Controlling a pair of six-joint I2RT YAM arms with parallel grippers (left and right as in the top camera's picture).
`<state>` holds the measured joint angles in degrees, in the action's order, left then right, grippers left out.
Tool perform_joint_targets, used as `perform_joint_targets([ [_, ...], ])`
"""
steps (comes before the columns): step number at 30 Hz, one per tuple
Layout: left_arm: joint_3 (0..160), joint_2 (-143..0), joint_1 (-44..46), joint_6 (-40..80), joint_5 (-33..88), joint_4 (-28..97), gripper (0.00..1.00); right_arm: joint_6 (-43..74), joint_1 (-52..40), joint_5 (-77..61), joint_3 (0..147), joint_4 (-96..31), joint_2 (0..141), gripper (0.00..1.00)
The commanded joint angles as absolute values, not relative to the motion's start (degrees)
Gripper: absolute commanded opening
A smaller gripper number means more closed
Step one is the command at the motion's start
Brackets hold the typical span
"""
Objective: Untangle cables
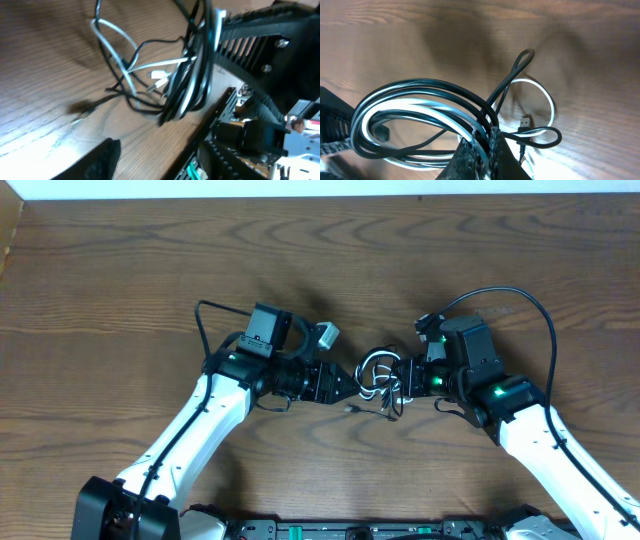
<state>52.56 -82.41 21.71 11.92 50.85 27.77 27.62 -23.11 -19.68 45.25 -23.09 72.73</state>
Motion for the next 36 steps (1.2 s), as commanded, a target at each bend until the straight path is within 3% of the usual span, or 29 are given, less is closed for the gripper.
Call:
perform_joint_targets([
  [1,52.9,-82.3,22.0,10.5,52.1,26.5,0.48,32.8,-23.0,-23.0,45.3,-22.9,72.8,0.01],
  [8,52.9,-82.3,22.0,11.2,52.1,23.9,0.38,35.6,-23.0,-26.1,45.3,-22.9,72.8,0.01],
  [15,52.9,-82.3,22.0,11.2,52.1,23.9,0.09,36.9,-23.0,-26.1,45.3,-22.9,72.8,0.01],
  [20,52.9,-82.3,22.0,11.2,52.1,24.3,0.08,36.8,-23.0,-26.1,45.3,-22.9,72.8,0.01],
  [21,52.9,-82.3,22.0,11.2,52.1,24.4,0.08,36.8,-23.0,-26.1,45.3,-22.9,72.8,0.06],
  [24,52.9,-82.3,22.0,11.1,51.7,24.8,0.08,33.8,-23.0,-26.1,45.3,-22.9,72.8,0.38],
  [26,52.9,-82.3,22.0,10.9,49.5,26.2,0.08,30.6,-23.0,-26.1,45.3,-22.9,72.8,0.50],
  [32,52.7,-82.3,22.0,8.8,42.8,30.0,0.08,28.4,-23.0,-27.0,45.3,-21.1,72.8,0.55],
  [36,52.7,-82.3,23.3,8.3,42.8,29.4,0.08,28.7,-23.5,-29.1,45.3,-19.0,72.8,0.49],
])
